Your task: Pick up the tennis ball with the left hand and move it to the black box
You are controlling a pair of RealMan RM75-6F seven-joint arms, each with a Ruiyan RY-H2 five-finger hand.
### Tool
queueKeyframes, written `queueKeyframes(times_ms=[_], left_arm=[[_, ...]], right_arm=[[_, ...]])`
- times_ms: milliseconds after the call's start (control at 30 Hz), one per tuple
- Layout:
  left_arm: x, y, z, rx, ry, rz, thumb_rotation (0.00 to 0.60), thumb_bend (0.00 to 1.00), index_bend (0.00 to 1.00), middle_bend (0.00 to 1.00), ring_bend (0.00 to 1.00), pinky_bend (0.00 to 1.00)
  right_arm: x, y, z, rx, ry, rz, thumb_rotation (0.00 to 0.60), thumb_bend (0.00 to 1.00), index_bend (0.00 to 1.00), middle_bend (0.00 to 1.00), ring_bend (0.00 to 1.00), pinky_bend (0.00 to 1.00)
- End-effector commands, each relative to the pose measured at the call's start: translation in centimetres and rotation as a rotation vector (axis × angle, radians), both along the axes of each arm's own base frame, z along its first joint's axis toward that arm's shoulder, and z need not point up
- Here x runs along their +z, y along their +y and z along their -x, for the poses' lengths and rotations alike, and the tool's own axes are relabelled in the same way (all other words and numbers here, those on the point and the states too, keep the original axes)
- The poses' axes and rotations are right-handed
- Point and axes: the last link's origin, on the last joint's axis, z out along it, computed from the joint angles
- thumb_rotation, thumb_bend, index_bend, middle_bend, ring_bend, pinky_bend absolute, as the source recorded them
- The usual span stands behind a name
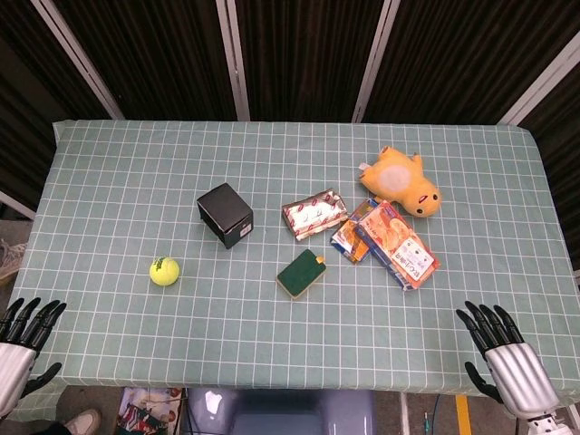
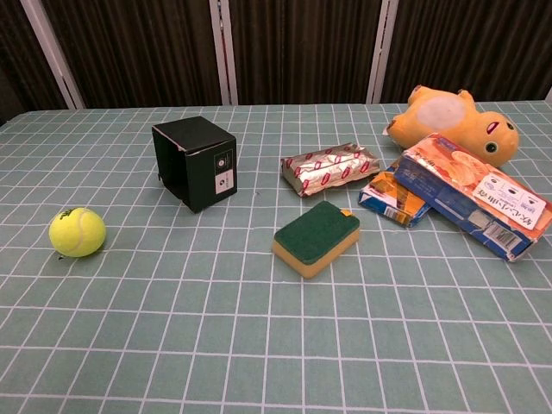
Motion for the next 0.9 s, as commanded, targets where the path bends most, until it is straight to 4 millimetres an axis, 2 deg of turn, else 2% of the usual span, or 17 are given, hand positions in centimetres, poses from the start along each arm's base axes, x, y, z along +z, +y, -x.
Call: queueKeyframes(times_ms=[33, 300, 367, 433, 500, 567, 900], left_arm=[[-0.5, 0.3, 0.1, 0.008, 0.008, 0.016, 0.600, 0.12, 0.02, 0.10, 0.04, 0.03], [-1.7, 1.6, 0.3, 0.019, 0.033, 0.060, 0.600, 0.13, 0.03, 0.12, 0.05, 0.05], [-2.3, 2.1, 0.1, 0.002, 0.038, 0.079, 0.600, 0.14, 0.10, 0.21, 0.12, 0.16], [-3.1, 3.0, -0.1, -0.026, 0.057, 0.110, 0.600, 0.16, 0.27, 0.38, 0.30, 0.37], [-4.2, 4.2, -0.4, -0.060, 0.077, 0.142, 0.600, 0.18, 0.36, 0.47, 0.42, 0.50], [-5.0, 5.6, -0.5, -0.080, 0.096, 0.161, 0.600, 0.20, 0.40, 0.51, 0.50, 0.56], [-8.3, 11.4, -0.9, -0.064, 0.237, 0.236, 0.600, 0.25, 0.48, 0.56, 0.55, 0.60]], right_arm=[[-0.1, -0.2, -0.1, 0.003, -0.002, -0.003, 0.600, 0.43, 0.00, 0.00, 0.00, 0.00], [0.0, -0.5, 0.0, 0.001, -0.014, -0.007, 0.600, 0.43, 0.00, 0.00, 0.00, 0.00], [0.2, -0.6, 0.1, -0.006, -0.018, -0.004, 0.600, 0.43, 0.00, 0.00, 0.00, 0.00], [0.3, -0.8, 0.2, -0.014, -0.019, -0.001, 0.600, 0.43, 0.00, 0.00, 0.00, 0.00], [0.3, -0.9, 0.3, -0.022, -0.025, 0.000, 0.600, 0.43, 0.00, 0.00, 0.00, 0.00], [0.4, -0.9, 0.4, -0.026, -0.028, 0.002, 0.600, 0.43, 0.00, 0.00, 0.00, 0.00], [1.0, -1.6, 0.8, -0.048, -0.042, 0.021, 0.600, 0.43, 0.00, 0.00, 0.00, 0.00]])
